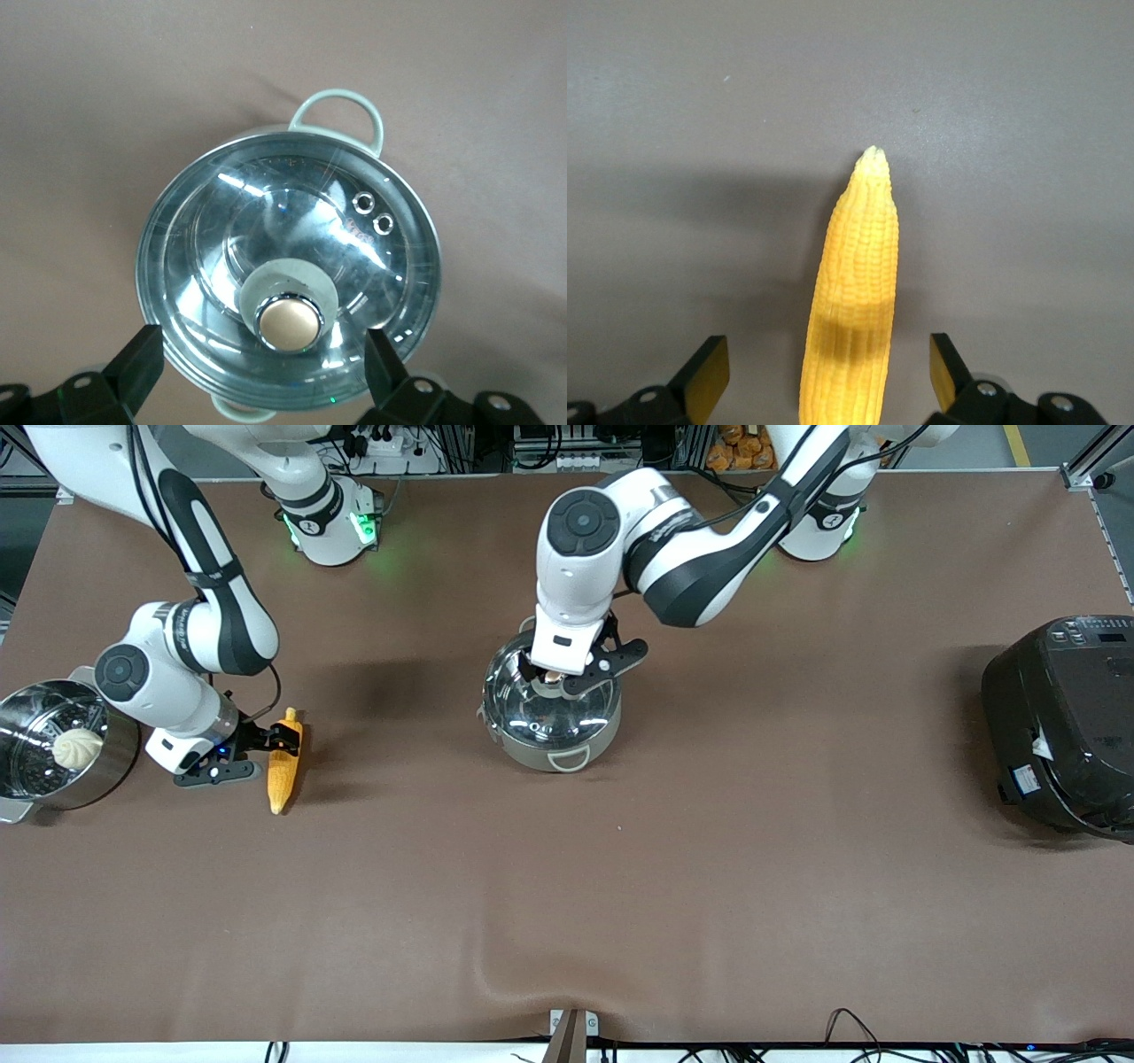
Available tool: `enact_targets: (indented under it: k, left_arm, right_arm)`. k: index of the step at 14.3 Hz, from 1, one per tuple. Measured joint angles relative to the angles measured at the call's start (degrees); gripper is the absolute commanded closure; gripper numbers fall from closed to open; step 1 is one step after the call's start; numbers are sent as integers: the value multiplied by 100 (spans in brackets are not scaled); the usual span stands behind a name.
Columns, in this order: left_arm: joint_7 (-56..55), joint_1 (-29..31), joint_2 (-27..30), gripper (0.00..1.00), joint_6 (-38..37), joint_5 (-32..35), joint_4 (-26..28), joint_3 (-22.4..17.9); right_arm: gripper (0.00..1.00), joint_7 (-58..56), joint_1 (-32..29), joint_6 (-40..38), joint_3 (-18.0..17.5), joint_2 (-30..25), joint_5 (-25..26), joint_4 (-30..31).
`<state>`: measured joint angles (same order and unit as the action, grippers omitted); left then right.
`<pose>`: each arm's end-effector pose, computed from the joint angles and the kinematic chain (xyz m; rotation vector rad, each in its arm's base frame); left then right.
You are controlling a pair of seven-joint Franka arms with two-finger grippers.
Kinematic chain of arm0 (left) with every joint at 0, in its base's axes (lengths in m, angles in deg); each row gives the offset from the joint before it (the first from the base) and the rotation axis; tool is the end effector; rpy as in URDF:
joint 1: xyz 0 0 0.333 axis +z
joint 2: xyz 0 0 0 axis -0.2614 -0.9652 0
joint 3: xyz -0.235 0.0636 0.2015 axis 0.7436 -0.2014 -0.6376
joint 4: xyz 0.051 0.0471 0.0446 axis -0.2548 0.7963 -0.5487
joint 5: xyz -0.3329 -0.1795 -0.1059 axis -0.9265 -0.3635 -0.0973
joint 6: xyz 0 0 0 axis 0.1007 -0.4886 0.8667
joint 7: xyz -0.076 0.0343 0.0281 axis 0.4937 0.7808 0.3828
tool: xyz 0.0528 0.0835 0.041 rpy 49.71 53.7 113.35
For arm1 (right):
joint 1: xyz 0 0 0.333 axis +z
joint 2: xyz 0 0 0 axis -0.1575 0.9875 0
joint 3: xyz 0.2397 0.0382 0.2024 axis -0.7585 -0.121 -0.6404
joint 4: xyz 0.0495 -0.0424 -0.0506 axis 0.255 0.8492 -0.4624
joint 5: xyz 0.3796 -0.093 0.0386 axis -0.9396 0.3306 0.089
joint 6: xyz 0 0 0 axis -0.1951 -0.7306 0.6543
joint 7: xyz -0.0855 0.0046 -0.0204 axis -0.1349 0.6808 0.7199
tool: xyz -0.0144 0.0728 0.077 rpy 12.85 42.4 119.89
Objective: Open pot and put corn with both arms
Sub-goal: 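Grasp the lid knob with the left gripper while the right gripper grasps the corn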
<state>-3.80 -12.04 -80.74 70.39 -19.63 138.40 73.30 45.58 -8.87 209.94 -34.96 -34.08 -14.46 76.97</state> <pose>0.4543 -0.5283 0.4149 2.9821 0.8155 -0.1644 0.5410 -0.0180 0.2385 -3.1308 -0.2357 0.0147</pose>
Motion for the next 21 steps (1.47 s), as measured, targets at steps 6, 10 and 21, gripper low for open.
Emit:
enact_targets:
  k: [6, 10, 21]
  left_arm:
    - [-308, -246, -396, 0, 82, 315, -17, -83]
    - [-338, -341, -518, 0, 142, 346, -32, -140]
    - [-403, -409, -585, 25, 143, 393, -53, -180]
  right_arm:
    - [0, -18, -27, 568, 4, 460, 0, -1]
    - [0, -103, -145, 740, 7, 654, 0, -2]
    - [91, -119, -195, 764, -32, 775, -57, -20]
